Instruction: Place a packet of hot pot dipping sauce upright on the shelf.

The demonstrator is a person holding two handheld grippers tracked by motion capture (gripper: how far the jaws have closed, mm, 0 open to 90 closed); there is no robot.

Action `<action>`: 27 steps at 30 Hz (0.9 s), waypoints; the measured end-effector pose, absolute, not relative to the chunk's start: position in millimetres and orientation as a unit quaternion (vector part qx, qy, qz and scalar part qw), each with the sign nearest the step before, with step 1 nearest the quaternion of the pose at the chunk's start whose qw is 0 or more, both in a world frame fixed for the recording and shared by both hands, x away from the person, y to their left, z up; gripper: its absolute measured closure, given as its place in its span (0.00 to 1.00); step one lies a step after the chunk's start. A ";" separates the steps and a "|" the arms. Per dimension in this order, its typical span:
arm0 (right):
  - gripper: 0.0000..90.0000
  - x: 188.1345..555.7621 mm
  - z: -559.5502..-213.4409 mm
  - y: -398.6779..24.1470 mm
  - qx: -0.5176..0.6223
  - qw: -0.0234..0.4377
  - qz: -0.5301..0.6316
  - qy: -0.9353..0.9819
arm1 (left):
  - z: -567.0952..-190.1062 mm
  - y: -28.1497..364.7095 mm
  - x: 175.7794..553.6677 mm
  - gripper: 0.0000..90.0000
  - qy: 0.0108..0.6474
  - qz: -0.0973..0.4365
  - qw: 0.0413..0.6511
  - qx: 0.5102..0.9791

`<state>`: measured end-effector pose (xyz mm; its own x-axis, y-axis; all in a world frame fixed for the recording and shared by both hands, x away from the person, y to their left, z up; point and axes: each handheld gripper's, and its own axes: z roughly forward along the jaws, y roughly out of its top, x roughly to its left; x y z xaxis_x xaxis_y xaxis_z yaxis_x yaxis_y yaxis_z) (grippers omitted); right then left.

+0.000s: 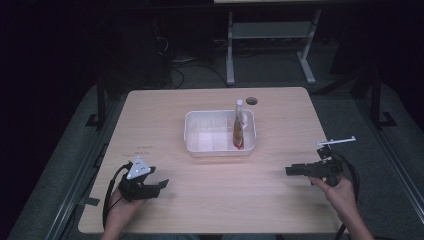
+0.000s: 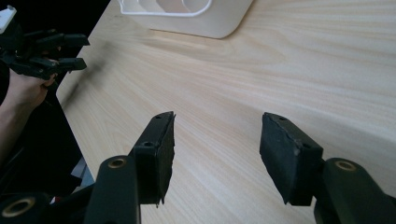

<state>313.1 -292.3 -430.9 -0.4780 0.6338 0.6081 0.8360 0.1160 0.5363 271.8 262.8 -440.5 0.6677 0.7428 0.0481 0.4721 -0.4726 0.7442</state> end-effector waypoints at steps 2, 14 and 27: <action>0.48 310.2 -432.4 -293.2 -0.499 0.115 -0.440 -0.737 | -440.6 262.3 271.9 0.36 0.360 0.186 0.363 0.839; 0.44 296.6 -442.8 -294.0 -0.498 0.105 -0.442 -0.738 | -441.0 260.1 271.4 0.36 0.360 0.184 0.363 0.840; 0.41 285.2 -451.3 -287.2 -0.490 0.107 -0.443 -0.743 | -440.7 260.4 271.1 0.36 0.359 0.184 0.364 0.840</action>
<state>285.2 -287.2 -451.3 -0.4963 0.6338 0.5932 0.8232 0.1267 0.5534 271.1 260.4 -440.7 0.6750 0.7363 0.0469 0.4688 -0.4771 0.7434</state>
